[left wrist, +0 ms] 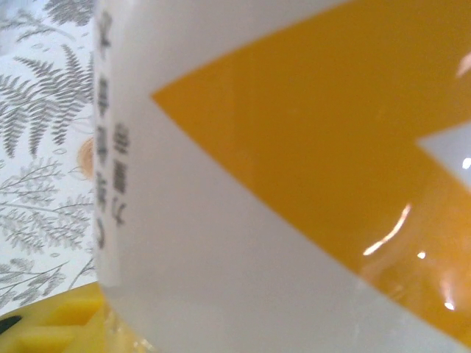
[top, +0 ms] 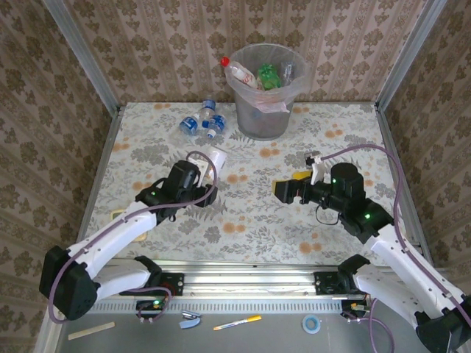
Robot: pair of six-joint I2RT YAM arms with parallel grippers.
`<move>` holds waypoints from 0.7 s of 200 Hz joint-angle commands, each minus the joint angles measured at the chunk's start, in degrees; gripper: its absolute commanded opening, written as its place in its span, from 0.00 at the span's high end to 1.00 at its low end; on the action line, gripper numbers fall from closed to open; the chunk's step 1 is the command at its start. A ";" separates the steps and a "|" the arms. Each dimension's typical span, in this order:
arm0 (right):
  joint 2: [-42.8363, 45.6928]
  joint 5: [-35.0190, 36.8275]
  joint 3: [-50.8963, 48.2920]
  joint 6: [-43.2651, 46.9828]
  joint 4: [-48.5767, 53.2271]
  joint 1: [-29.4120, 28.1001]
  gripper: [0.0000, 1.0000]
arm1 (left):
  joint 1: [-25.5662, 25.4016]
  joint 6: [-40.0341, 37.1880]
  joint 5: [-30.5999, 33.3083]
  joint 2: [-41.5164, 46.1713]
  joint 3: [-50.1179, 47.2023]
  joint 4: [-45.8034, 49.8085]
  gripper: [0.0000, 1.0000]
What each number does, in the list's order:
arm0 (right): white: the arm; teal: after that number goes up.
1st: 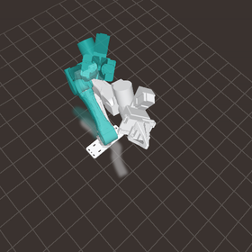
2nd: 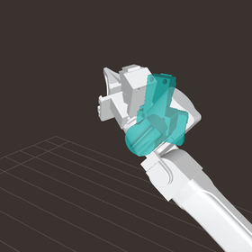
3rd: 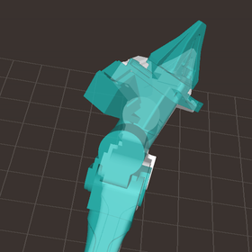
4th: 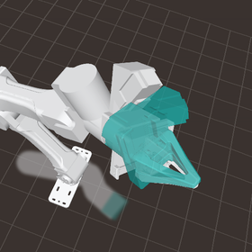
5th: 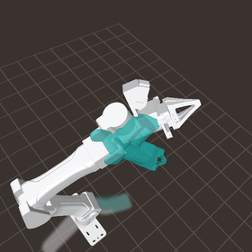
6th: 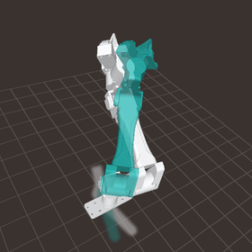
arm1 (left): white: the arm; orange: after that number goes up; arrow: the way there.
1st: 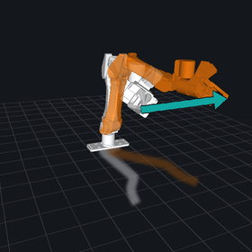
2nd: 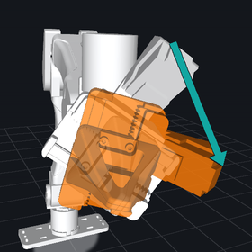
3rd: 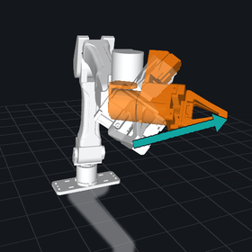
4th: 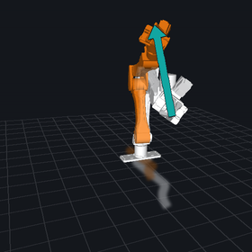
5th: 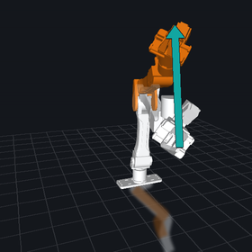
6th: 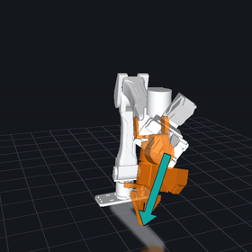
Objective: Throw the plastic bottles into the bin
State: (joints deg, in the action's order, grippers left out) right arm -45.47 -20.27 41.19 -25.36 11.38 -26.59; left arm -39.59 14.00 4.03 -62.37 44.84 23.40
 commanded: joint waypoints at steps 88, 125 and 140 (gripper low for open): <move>-12.21 -1.96 3.37 -2.55 -13.69 -9.92 0.00 | -15.96 -4.90 -9.24 1.56 1.14 -9.47 0.71; -12.27 -1.66 2.75 -3.70 -15.68 -9.98 0.00 | -18.51 -5.55 -9.31 1.13 0.76 -11.39 0.71; -12.44 -1.57 2.69 -4.11 -16.25 -10.05 0.01 | -19.39 -5.95 -9.07 1.27 0.60 -12.17 0.71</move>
State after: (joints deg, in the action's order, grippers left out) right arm -57.78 -21.50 42.17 -28.16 -1.50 -36.27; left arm -57.65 10.00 -4.14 -61.14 44.64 14.46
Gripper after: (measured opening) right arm 0.993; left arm 0.618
